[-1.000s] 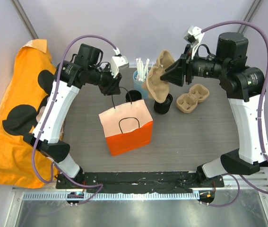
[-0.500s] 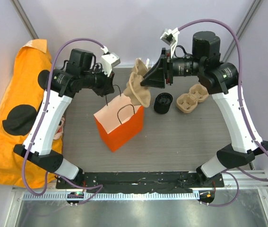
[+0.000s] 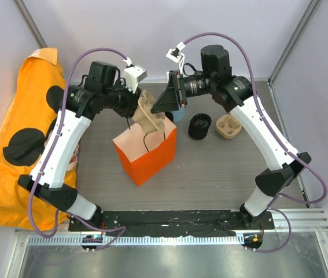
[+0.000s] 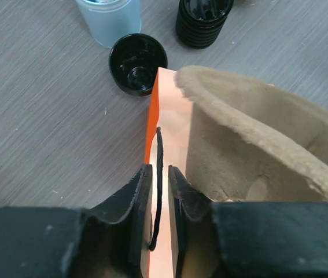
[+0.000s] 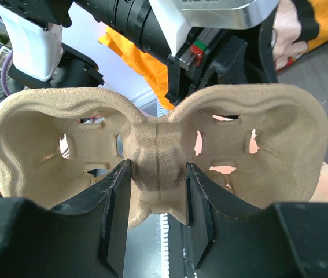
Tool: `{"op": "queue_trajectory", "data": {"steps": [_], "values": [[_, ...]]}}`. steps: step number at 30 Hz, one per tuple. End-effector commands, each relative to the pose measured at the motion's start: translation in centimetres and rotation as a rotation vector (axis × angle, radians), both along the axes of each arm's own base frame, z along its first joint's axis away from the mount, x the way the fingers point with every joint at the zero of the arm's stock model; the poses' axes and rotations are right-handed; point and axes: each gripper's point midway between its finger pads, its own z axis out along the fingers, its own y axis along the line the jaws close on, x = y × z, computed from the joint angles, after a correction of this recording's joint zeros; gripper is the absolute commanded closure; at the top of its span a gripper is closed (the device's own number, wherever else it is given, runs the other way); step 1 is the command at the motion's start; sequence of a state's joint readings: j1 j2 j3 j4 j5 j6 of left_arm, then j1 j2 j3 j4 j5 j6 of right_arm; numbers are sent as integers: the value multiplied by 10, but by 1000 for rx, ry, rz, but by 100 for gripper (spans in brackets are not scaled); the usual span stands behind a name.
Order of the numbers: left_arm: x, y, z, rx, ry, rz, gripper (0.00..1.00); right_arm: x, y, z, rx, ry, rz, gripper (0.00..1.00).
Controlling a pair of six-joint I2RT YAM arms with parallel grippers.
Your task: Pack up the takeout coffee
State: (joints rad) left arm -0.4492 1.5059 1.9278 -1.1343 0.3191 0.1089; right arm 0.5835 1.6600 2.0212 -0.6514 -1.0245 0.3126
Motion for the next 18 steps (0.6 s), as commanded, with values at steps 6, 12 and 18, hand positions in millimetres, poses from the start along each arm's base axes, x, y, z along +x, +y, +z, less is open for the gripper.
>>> {"op": "queue_trajectory", "data": {"steps": [6, 12, 18], "values": [[24, 20, 18, 8, -112, 142, 71, -15, 14, 3, 49, 63, 73, 69], [27, 23, 20, 1, -120, 162, 70, -17, 11, -3, 41, 74, 66, 69], [31, 29, 23, -1, -131, 195, 70, -14, 11, -20, 11, 105, 38, 70]]}}
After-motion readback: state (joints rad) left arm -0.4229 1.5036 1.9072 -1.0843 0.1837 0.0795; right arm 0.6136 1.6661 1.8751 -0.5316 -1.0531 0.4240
